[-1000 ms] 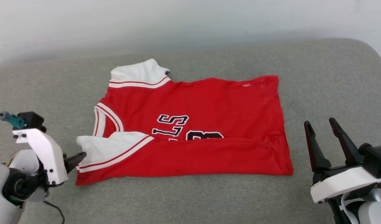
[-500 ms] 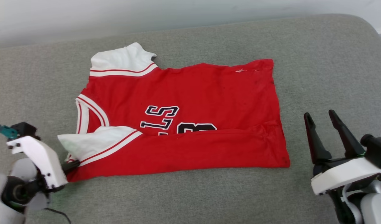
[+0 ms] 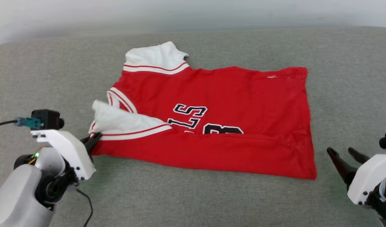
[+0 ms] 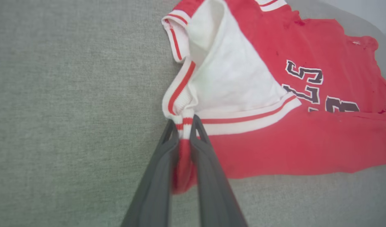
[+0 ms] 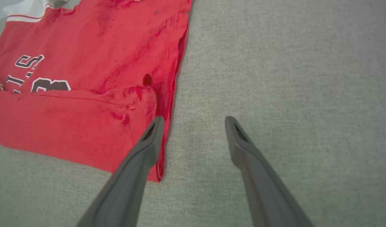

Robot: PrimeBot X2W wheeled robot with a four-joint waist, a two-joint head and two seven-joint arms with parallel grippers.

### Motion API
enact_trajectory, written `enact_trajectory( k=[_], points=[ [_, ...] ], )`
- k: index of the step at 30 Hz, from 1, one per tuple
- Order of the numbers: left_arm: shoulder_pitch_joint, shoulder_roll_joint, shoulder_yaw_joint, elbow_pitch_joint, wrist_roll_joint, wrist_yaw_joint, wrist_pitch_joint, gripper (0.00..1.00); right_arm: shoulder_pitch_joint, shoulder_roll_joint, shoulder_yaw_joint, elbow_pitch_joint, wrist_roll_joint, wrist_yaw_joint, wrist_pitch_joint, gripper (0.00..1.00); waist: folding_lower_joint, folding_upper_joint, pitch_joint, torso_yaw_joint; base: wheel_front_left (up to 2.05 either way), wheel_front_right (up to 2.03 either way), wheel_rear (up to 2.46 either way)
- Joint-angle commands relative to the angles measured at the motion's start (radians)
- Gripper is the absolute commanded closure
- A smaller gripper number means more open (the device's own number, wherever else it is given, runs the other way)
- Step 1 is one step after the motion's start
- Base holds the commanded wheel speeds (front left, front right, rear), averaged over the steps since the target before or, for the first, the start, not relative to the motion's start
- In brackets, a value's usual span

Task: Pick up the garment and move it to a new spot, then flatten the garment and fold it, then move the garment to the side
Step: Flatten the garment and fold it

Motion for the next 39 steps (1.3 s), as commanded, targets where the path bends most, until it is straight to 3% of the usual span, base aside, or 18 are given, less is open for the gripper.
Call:
enact_trajectory(
  k=[1, 6, 12, 13, 14, 15, 25, 32, 39],
  points=[
    [-0.016, -0.012, -0.005, -0.021, 0.020, 0.000, -0.024, 1.00, 0.002, -0.010, 0.004, 0.001, 0.019, -0.001, 0.055, 0.00, 0.0000, 0.0000, 0.007, 0.028, 0.00, 0.00, 0.00],
    [-0.030, -0.041, -0.033, -0.081, 0.059, 0.000, -0.072, 1.00, -0.023, 0.008, 0.032, 0.012, 0.046, -0.001, 0.195, 0.00, 0.0000, 0.0000, 0.041, 0.080, 0.00, 0.00, 0.00],
    [-0.037, -0.055, -0.047, -0.088, 0.073, -0.007, -0.089, 1.00, -0.045, 0.037, 0.083, 0.103, 0.057, -0.001, 0.245, 0.00, 0.0000, 0.0000, 0.067, 0.096, 0.00, 0.00, 0.00],
    [-0.039, -0.056, -0.049, -0.088, 0.074, -0.009, -0.091, 1.00, -0.049, 0.042, 0.094, 0.119, 0.063, -0.001, 0.250, 0.13, 0.0000, 0.0000, 0.070, 0.097, 0.00, 0.00, 0.00],
    [-0.038, -0.056, -0.051, -0.085, 0.075, -0.009, -0.094, 1.00, -0.051, 0.044, 0.105, 0.133, 0.071, -0.001, 0.254, 0.74, 0.0000, 0.0000, 0.071, 0.097, 0.00, 0.00, 0.00],
    [-0.036, -0.058, -0.052, -0.082, 0.075, -0.011, -0.095, 1.00, -0.053, 0.046, 0.115, 0.145, 0.079, 0.000, 0.257, 1.00, 0.0000, 0.0000, 0.072, 0.096, 0.00, 0.00, 0.00],
    [0.032, -0.052, -0.047, -0.071, 0.066, 0.001, -0.126, 1.00, -0.085, -0.013, 0.153, 0.129, 0.114, 0.000, 0.198, 1.00, 0.0000, 0.0000, -0.004, 0.074, 0.00, 0.00, 0.00],
    [0.129, -0.040, -0.040, -0.114, 0.064, 0.043, -0.155, 1.00, -0.053, -0.045, 0.179, 0.076, 0.119, -0.001, 0.176, 1.00, 0.0000, 0.0000, -0.109, 0.077, 0.00, 0.00, 0.00],
    [0.249, -0.019, -0.026, -0.180, 0.046, 0.100, -0.158, 1.00, 0.019, -0.036, 0.169, 0.032, 0.131, -0.001, 0.221, 1.00, 0.0000, 0.0000, -0.193, 0.090, 0.00, 0.00, 0.00]
  ],
)
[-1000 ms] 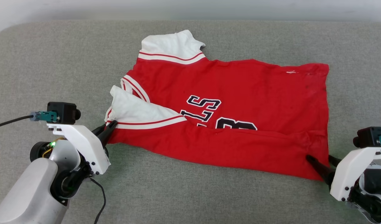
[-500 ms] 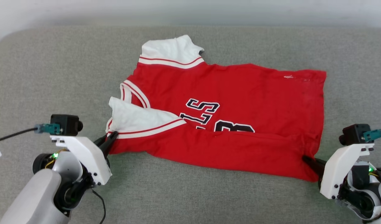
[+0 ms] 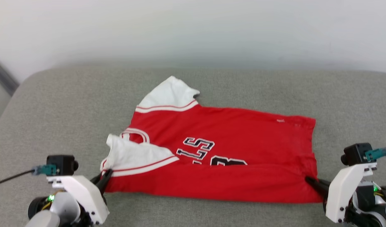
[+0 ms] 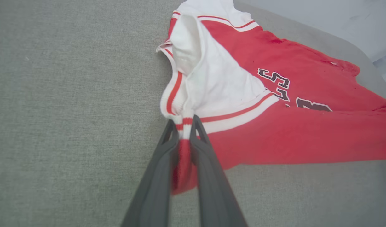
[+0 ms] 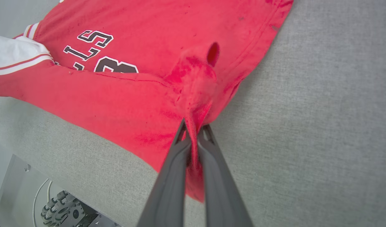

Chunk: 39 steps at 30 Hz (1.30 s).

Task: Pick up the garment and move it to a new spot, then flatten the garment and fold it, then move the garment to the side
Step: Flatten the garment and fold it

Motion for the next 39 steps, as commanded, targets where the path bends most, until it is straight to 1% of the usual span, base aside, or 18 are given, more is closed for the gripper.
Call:
enact_trajectory(
  k=[1, 5, 8, 9, 10, 12, 16, 19, 22, 23, 24, 25, 27, 31, 33, 37, 39],
  points=[
    [0.027, 0.006, 0.004, -0.012, -0.007, 0.011, 0.003, 1.00, 0.024, 0.004, -0.010, -0.010, 0.002, 0.000, 0.009, 1.00, 0.0001, -0.0001, -0.024, 0.006, 0.00, 0.00, 0.00],
    [0.095, 0.015, 0.002, -0.030, -0.032, 0.035, 0.025, 1.00, 0.084, 0.018, -0.043, -0.032, -0.007, 0.000, 0.042, 1.00, 0.0001, -0.0001, -0.039, 0.007, 0.00, 0.00, 0.00],
    [0.120, -0.006, -0.008, -0.015, -0.052, 0.040, 0.038, 1.00, 0.114, 0.029, -0.058, -0.028, -0.029, 0.000, 0.040, 1.00, 0.0001, -0.0001, -0.032, 0.005, 0.00, 0.00, 0.00],
    [0.121, -0.014, -0.002, -0.004, -0.058, 0.046, 0.031, 1.00, 0.121, 0.024, -0.052, -0.025, -0.044, 0.000, 0.030, 0.59, 0.0001, -0.0001, -0.029, 0.004, 0.00, 0.00, 0.00],
    [0.121, -0.022, 0.000, 0.010, -0.064, 0.051, 0.030, 0.93, 0.124, 0.030, -0.049, -0.018, -0.044, 0.000, 0.018, 0.00, 0.0001, -0.0001, -0.026, 0.003, 0.00, 0.00, 0.00],
    [0.107, -0.031, 0.001, 0.032, -0.058, 0.058, 0.021, 0.00, 0.125, 0.037, -0.037, -0.011, -0.056, 0.000, -0.038, 0.00, 0.0001, -0.0001, -0.022, 0.000, 0.00, 0.00, 0.00],
    [0.075, -0.037, 0.017, 0.051, -0.038, 0.063, -0.027, 0.00, 0.120, 0.043, -0.022, 0.006, -0.071, 0.000, -0.169, 0.00, 0.0001, -0.0001, -0.021, -0.011, 0.00, 0.00, 0.00],
    [0.053, -0.031, 0.034, 0.053, -0.011, 0.068, -0.084, 0.00, 0.098, 0.047, -0.030, -0.002, -0.104, 0.000, -0.296, 0.00, 0.0001, -0.0001, -0.027, -0.025, 0.00, 0.00, 0.00],
    [0.020, -0.033, 0.054, 0.050, 0.022, 0.073, -0.155, 0.00, 0.085, 0.052, -0.034, -0.013, -0.165, 0.000, -0.427, 0.00, 0.0001, -0.0001, -0.032, -0.040, 0.00, 0.00, 0.00],
    [0.010, -0.040, 0.060, 0.050, 0.027, 0.075, -0.176, 0.00, 0.081, 0.042, -0.030, -0.016, -0.203, 0.000, -0.462, 0.00, 0.0001, -0.0001, -0.033, -0.047, 0.00, 0.00, 0.00],
    [0.002, -0.048, 0.068, 0.051, 0.028, 0.077, -0.195, 0.00, 0.076, 0.047, -0.034, -0.018, -0.216, -0.001, -0.496, 0.00, 0.0001, -0.0001, -0.034, -0.053, 0.00, 0.00, 0.00],
    [0.002, -0.048, 0.068, 0.051, 0.028, 0.077, -0.195, 0.00, 0.076, 0.047, -0.034, -0.018, -0.216, -0.001, -0.496, 0.00, 0.0001, -0.0001, -0.034, -0.053, 0.00, 0.00, 0.00],
    [-0.024, -0.050, 0.072, 0.057, 0.041, 0.077, -0.216, 0.00, 0.067, 0.060, -0.038, -0.023, -0.255, 0.000, -0.555, 0.00, 0.0001, -0.0001, -0.030, -0.066, 0.00, 0.00, 0.00],
    [-0.106, -0.053, 0.072, 0.077, 0.060, 0.063, -0.236, 0.00, 0.036, 0.090, -0.052, -0.032, -0.294, -0.001, -0.623, 0.00, 0.0001, -0.0001, 0.004, -0.093, 0.00, 0.00, 0.00],
    [-0.162, -0.056, 0.076, 0.091, 0.067, 0.056, -0.239, 0.00, 0.017, 0.102, -0.065, -0.044, -0.310, 0.000, -0.646, 0.00, 0.0001, -0.0001, 0.036, -0.106, 0.00, 0.00, 0.00],
    [-0.293, -0.046, 0.084, 0.120, 0.091, 0.048, -0.242, 0.00, -0.040, 0.125, -0.078, -0.086, -0.335, 0.000, -0.680, 0.00, 0.0001, -0.0001, 0.129, -0.141, 0.00, 0.00, 0.00],
    [-0.352, -0.037, 0.084, 0.130, 0.099, 0.047, -0.227, 0.00, -0.061, 0.136, -0.079, -0.111, -0.338, 0.000, -0.686, 0.00, 0.0001, -0.0001, 0.178, -0.162, 0.00, 0.00, 0.00]
  ],
)
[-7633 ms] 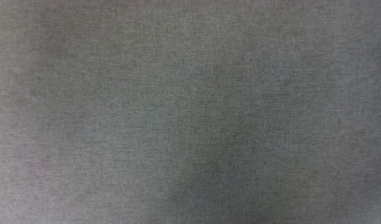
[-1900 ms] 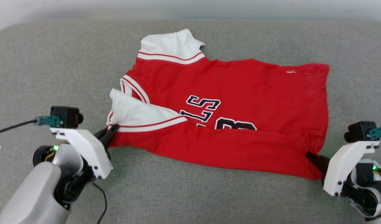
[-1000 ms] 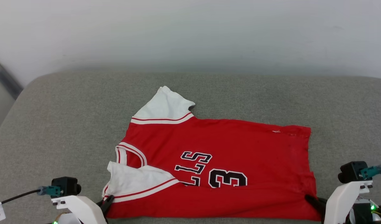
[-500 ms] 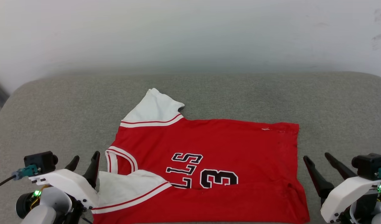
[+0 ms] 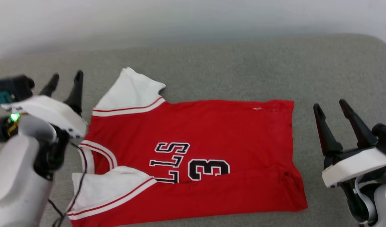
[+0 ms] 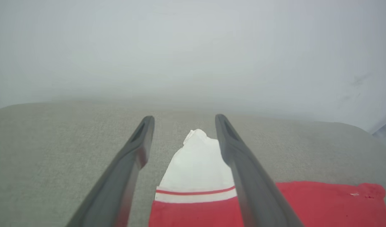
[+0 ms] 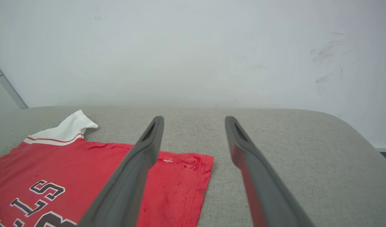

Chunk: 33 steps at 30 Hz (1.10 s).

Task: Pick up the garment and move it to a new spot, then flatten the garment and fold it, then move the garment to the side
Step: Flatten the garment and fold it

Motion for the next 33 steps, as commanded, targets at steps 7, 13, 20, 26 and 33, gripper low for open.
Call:
enact_trajectory(
  k=[7, 13, 20, 26, 33],
  points=[
    [-0.217, 0.055, -0.027, 0.065, 0.002, -0.071, 0.138, 0.00, -0.068, 0.029, 0.004, -0.039, -0.011, 0.000, -0.011, 0.00, -0.0001, 0.0000, 0.182, -0.103, 0.00, 0.00, 0.00],
    [-0.374, 0.110, -0.084, 0.129, -0.008, -0.140, 0.357, 0.00, -0.091, 0.052, 0.009, -0.032, -0.008, 0.000, -0.023, 0.00, -0.0001, 0.0000, 0.239, -0.157, 0.00, 0.00, 0.00],
    [-0.460, 0.185, -0.134, 0.229, -0.055, -0.124, 0.706, 0.00, -0.104, 0.082, 0.030, 0.001, 0.017, 0.000, -0.050, 0.00, -0.0001, 0.0000, 0.290, -0.228, 0.00, 0.00, 0.00],
    [-0.422, 0.228, -0.147, 0.258, -0.080, -0.072, 0.844, 0.00, -0.113, 0.092, 0.046, 0.037, 0.045, 0.000, -0.067, 0.00, -0.0001, 0.0000, 0.320, -0.270, 0.00, 0.00, 0.00],
    [-0.337, 0.185, -0.154, 0.278, -0.115, -0.031, 0.867, 1.00, -0.127, 0.076, 0.060, 0.064, 0.096, 0.000, -0.061, 0.00, -0.0001, 0.0000, 0.330, -0.280, 0.00, 0.00, 0.00]
  ],
)
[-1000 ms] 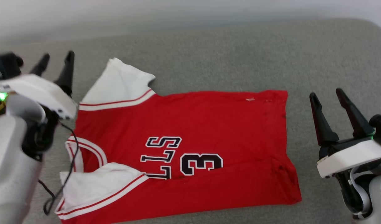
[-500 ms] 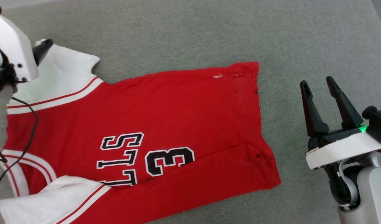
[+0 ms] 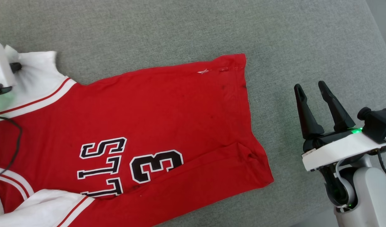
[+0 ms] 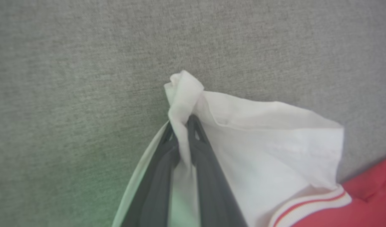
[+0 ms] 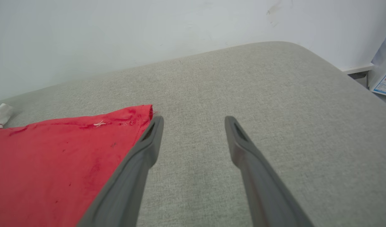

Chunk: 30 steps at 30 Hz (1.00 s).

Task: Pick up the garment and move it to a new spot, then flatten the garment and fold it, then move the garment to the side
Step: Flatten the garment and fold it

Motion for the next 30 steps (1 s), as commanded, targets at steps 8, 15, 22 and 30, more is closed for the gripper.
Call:
enact_trajectory(
  k=[8, 15, 22, 30],
  points=[
    [0.059, -0.097, -0.037, 0.039, 0.009, -0.020, -0.083, 1.00, -0.065, -0.065, -0.001, 0.046, 0.123, 0.000, 0.136, 0.00, 0.0000, 0.0000, -0.037, 0.058, 0.00, 0.00, 0.00],
    [-0.021, -0.168, -0.052, 0.030, 0.043, -0.074, -0.211, 1.00, -0.140, -0.135, -0.025, 0.127, 0.199, 0.000, 0.437, 0.00, 0.0000, 0.0000, -0.071, 0.169, 0.00, 0.00, 0.00],
    [-0.071, -0.240, -0.088, -0.001, 0.082, -0.127, -0.313, 1.00, -0.233, -0.173, -0.051, 0.152, 0.199, 0.000, 0.648, 0.00, 0.0000, 0.0000, -0.062, 0.275, 0.00, 0.00, 0.00],
    [-0.101, -0.292, -0.104, -0.030, 0.078, -0.157, -0.365, 1.00, -0.325, -0.201, -0.044, 0.212, 0.169, 0.000, 0.756, 0.00, 0.0000, 0.0000, -0.027, 0.350, 0.00, 0.00, 0.00]
  ],
)
